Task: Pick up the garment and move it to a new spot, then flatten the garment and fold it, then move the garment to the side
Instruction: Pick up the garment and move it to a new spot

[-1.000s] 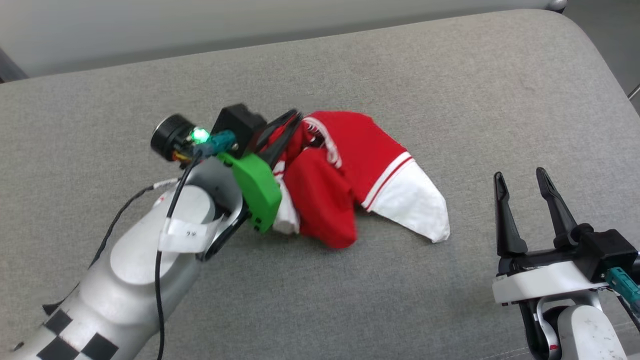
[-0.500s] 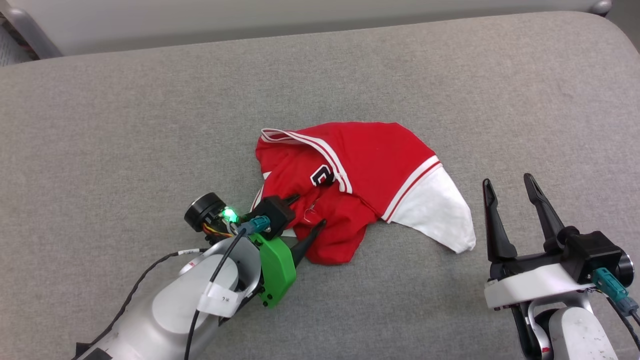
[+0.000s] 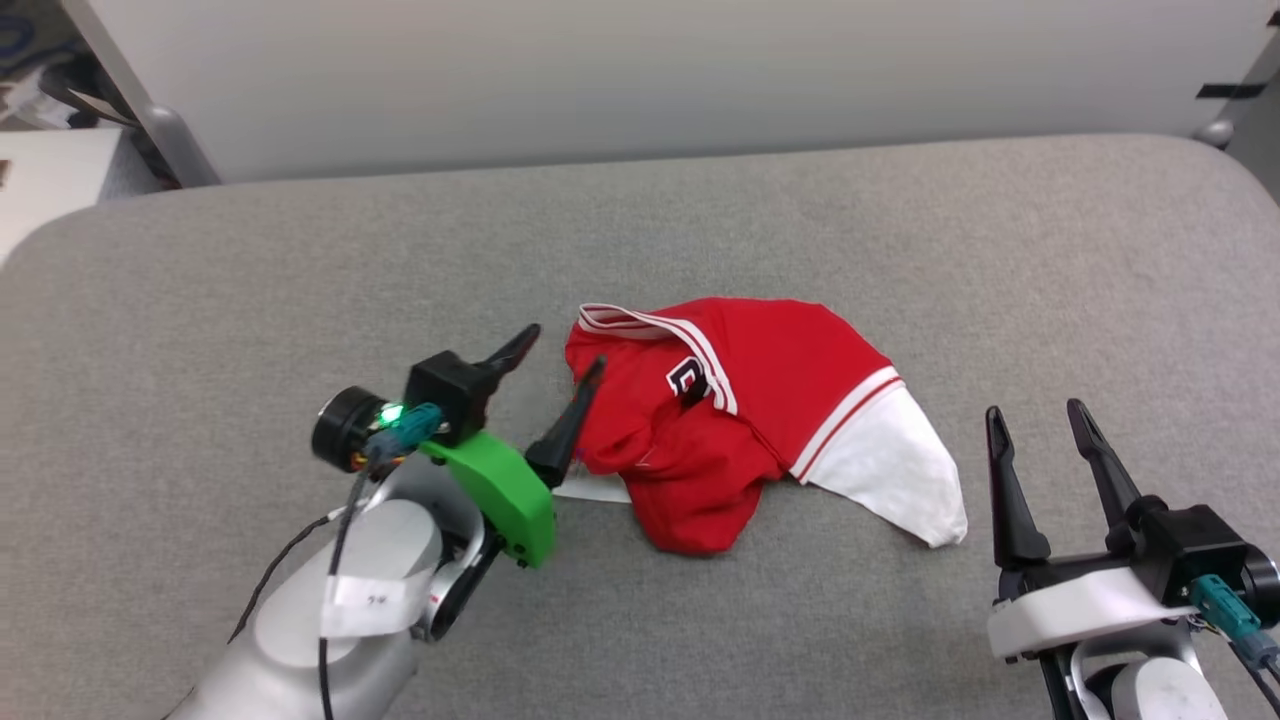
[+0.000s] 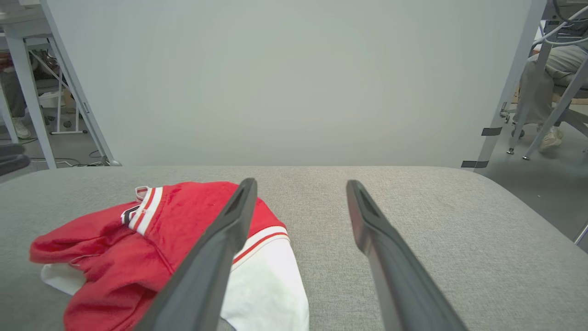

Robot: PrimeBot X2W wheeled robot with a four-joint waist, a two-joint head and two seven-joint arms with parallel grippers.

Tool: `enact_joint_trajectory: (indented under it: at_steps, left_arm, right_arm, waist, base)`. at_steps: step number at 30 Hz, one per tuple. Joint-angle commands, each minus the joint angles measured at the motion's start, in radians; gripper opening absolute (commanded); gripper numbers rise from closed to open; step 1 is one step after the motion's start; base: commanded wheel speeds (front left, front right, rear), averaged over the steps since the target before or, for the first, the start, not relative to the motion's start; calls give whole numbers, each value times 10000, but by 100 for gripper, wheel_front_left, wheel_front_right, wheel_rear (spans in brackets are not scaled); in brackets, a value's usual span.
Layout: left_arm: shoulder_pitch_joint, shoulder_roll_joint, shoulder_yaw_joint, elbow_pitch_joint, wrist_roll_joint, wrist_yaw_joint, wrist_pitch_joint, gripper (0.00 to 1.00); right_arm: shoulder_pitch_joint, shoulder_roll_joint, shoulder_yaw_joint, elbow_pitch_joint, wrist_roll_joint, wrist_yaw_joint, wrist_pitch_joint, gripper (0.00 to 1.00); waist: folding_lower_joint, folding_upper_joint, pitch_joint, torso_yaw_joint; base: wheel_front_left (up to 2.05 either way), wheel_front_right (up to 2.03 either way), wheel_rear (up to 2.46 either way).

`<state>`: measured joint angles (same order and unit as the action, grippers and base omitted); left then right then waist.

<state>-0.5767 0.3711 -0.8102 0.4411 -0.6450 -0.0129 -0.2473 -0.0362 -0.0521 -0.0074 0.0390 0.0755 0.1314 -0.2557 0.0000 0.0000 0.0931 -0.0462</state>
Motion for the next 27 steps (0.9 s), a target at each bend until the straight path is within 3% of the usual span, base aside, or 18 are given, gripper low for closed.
enact_joint_trajectory:
  at_steps: [1,8,14,20,27]
  left_arm:
    - [374,128,239,-197,-105,228,-94,100]
    - [1982,136,1808,-1609,86,1233,-140,100]
    - [3775,-483,3285,-2845,1033,1536,-143,100]
    - [5047,-1175,4410,-3520,1924,1013,-144,100]
    - [5266,-1733,5024,-3318,2657,274,-144,100]
  right_arm:
    - [169,18,-45,23,-122,-7,-45,100]
    - [562,18,-129,-61,-197,-7,54,100]
    - [805,18,-62,-79,-111,-7,64,100]
    - [991,18,-76,-34,23,-7,52,100]
    - [959,18,-44,56,26,-7,134,100]
  waist:
    - [0,0,-460,286]
    - [0,0,-847,413]
    - [0,0,-1019,418]
    - [0,0,-1063,465]
    - [0,0,-975,623]
  base:
    - [0,0,0]
    - [0,0,0]
    - [0,0,0]
    - [0,0,0]
    - [0,0,0]
